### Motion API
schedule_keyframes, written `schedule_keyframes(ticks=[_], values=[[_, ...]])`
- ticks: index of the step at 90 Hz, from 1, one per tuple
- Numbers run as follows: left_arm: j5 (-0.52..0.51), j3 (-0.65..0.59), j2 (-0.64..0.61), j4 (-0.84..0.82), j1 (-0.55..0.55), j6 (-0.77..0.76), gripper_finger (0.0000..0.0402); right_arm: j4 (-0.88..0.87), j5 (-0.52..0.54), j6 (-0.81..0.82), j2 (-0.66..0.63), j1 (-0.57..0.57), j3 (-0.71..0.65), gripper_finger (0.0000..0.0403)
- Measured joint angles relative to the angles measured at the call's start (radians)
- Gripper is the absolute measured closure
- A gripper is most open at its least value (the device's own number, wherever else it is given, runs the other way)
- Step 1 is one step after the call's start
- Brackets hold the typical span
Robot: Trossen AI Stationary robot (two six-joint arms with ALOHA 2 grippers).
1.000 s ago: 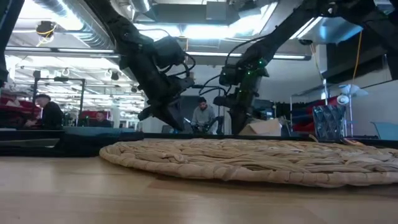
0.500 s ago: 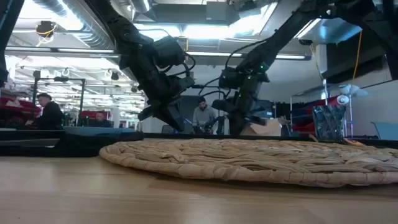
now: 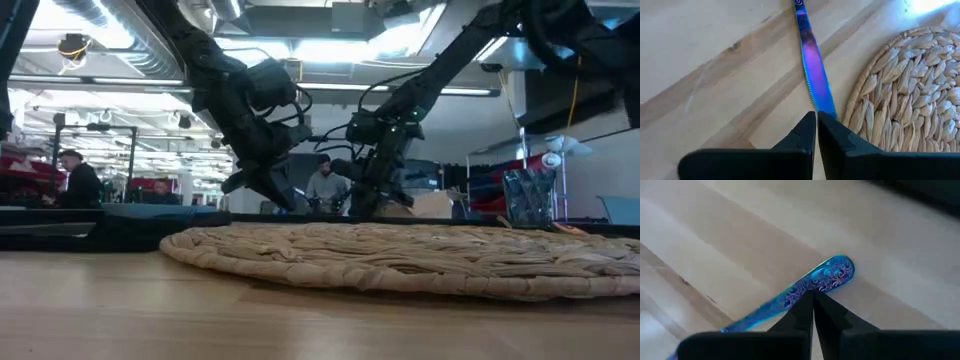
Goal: Set table place
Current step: Put the blue table knife on top of the brown placemat
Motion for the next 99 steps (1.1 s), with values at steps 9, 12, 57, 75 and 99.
schedule_keyframes(ticks=[9, 12, 57, 75, 99], values=[[0.0, 0.0, 0.0, 0.0, 0.009, 0.007, 0.0402, -0.062, 0.001, -0.029, 0.0, 0.0, 0.033, 0.0403], [0.0, 0.0, 0.0, 0.0, 0.011, 0.012, 0.0402, -0.086, 0.005, -0.044, 0.0, 0.0, 0.041, 0.0403], [0.006, -0.001, 0.065, -0.005, -0.031, -0.006, 0.0402, -0.109, 0.053, -0.083, 0.036, 0.0, 0.05, 0.0403], [0.008, -0.001, 0.065, -0.002, -0.042, -0.031, 0.0402, -0.047, 0.022, -0.06, 0.039, -0.001, 0.051, 0.0403], [0.012, -0.001, 0.065, -0.008, -0.043, -0.048, 0.0402, -0.015, -0.039, -0.055, 0.039, -0.012, 0.052, 0.0403]])
